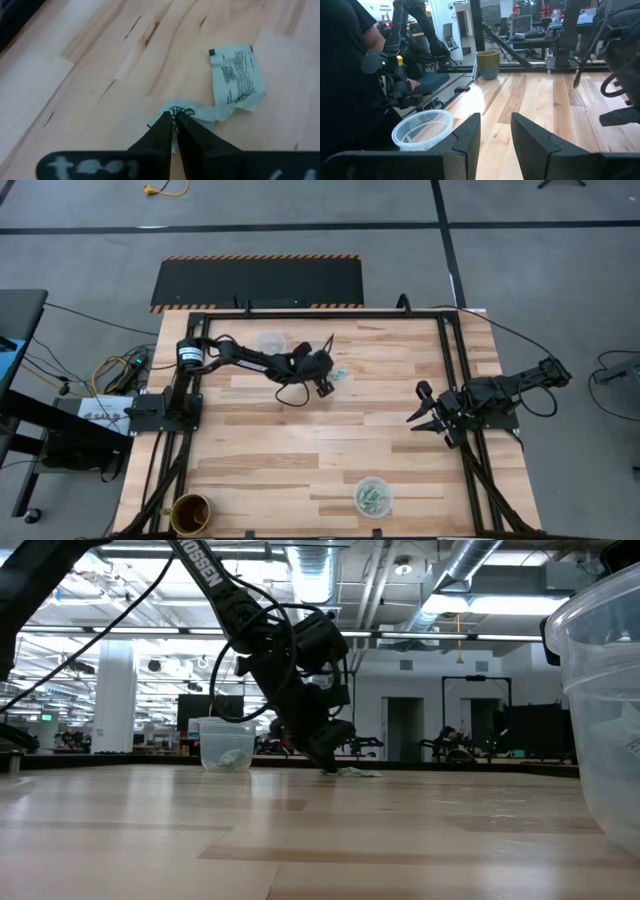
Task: Pick and place Stevia / Truvia into bins
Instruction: Put the white stevia packet into the top transparent container
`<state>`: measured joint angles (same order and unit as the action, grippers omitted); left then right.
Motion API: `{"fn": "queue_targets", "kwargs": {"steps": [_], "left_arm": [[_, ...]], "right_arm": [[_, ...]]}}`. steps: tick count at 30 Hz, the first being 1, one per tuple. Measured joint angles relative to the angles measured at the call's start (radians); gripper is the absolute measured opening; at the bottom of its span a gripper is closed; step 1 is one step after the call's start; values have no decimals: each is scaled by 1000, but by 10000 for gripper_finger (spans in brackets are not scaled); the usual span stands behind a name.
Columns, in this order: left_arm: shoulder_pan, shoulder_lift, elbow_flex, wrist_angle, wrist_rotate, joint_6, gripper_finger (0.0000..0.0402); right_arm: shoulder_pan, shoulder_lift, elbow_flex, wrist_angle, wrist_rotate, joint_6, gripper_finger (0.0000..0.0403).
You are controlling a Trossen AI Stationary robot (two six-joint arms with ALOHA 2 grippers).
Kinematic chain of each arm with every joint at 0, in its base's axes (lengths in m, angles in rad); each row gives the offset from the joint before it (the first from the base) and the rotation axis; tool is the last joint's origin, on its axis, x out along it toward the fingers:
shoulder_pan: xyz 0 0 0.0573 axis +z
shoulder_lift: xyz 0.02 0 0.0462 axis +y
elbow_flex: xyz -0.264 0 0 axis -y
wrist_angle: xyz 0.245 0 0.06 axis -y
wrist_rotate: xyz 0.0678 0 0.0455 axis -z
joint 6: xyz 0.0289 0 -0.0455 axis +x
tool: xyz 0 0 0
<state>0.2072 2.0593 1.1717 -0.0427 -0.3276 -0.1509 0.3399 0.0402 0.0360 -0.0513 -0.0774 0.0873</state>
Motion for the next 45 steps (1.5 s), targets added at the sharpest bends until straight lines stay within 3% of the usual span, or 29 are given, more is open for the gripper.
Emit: {"fn": "queue_targets", "kwargs": {"steps": [8,18,25,34,45], "left_arm": [[-29,-84,-9,-39,-87,17,2],[-50,-359,-4,-58,-260,80,1],[-32,-525,-3,-245,-357,148,0],[42,-618,-3,-668,-357,-94,0],[95,-618,-3,-753,-358,-176,0]], "right_arm": [[0,0,0,0,0,0,102],[0,0,0,0,-1,0,102],[0,0,0,0,0,0,102],[0,0,0,0,0,0,102],[0,0,0,0,-1,0,102]]}}
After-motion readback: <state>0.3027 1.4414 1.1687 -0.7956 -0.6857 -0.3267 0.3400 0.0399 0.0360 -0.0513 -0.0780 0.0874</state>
